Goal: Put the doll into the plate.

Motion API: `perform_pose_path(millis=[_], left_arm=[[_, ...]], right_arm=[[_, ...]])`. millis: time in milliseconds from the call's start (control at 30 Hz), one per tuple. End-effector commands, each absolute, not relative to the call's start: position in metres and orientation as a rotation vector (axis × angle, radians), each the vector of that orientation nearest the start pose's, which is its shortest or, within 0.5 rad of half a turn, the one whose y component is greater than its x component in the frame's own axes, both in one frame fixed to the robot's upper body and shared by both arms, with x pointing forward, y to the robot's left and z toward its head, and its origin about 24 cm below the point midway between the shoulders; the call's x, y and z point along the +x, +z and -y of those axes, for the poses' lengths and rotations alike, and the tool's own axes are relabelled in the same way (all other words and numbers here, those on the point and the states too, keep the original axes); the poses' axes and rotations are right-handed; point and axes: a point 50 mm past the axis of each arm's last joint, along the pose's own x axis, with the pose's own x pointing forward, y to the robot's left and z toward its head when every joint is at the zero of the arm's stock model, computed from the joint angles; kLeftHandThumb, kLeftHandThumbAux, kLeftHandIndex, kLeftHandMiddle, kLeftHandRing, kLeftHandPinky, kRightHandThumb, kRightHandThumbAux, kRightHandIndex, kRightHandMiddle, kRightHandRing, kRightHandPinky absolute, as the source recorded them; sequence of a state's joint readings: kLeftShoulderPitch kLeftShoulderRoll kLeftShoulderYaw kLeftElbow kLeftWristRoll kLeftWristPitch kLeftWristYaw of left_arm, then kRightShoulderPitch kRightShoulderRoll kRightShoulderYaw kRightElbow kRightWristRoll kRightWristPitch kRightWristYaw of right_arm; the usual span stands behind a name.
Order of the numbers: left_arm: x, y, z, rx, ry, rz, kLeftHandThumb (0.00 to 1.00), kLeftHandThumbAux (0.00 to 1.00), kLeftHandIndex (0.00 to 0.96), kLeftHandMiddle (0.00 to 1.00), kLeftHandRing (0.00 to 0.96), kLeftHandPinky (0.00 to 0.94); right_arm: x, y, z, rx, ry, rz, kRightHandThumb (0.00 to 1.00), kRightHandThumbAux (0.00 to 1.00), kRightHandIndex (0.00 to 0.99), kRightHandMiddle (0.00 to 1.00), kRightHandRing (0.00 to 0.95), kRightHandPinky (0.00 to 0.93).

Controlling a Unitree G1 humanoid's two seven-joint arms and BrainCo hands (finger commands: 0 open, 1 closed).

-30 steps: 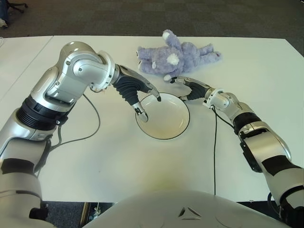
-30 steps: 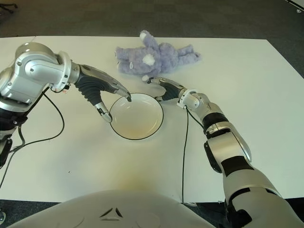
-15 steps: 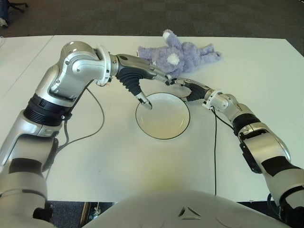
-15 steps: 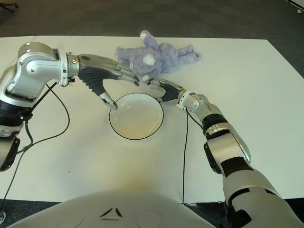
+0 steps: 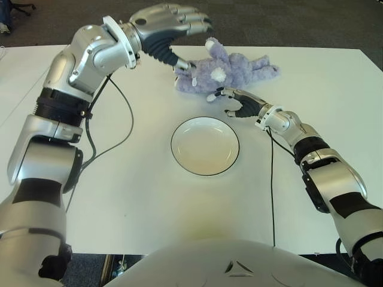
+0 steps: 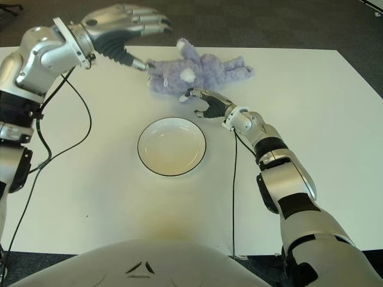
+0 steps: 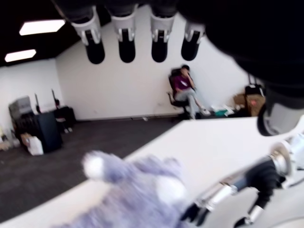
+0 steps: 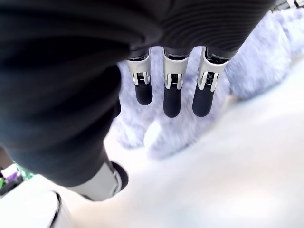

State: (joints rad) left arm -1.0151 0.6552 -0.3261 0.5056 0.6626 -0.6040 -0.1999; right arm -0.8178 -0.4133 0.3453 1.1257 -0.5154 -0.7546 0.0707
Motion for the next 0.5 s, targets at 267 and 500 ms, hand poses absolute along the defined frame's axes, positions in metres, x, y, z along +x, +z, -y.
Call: perform_pose_path(millis=[267, 500], left_arm=[[0.404, 0.221, -0.117, 1.513, -0.170, 0.771, 0.163, 0.410, 0.000, 0.000, 0.000, 0.000], [0.411, 0.209, -0.109, 1.519, -0.145, 0.726, 0.155, 0.412, 0.000, 0.000, 0.000, 0.000]], right_arm=[[0.362, 0.088, 0.153, -0.997, 0.547, 0.358, 0.737, 0.803, 0.152, 0.042, 0.175, 0.280], [0.362, 0.085, 0.152, -0.980, 0.546, 0.345, 0.736, 0.797, 0.155, 0.040, 0.185, 0.285]])
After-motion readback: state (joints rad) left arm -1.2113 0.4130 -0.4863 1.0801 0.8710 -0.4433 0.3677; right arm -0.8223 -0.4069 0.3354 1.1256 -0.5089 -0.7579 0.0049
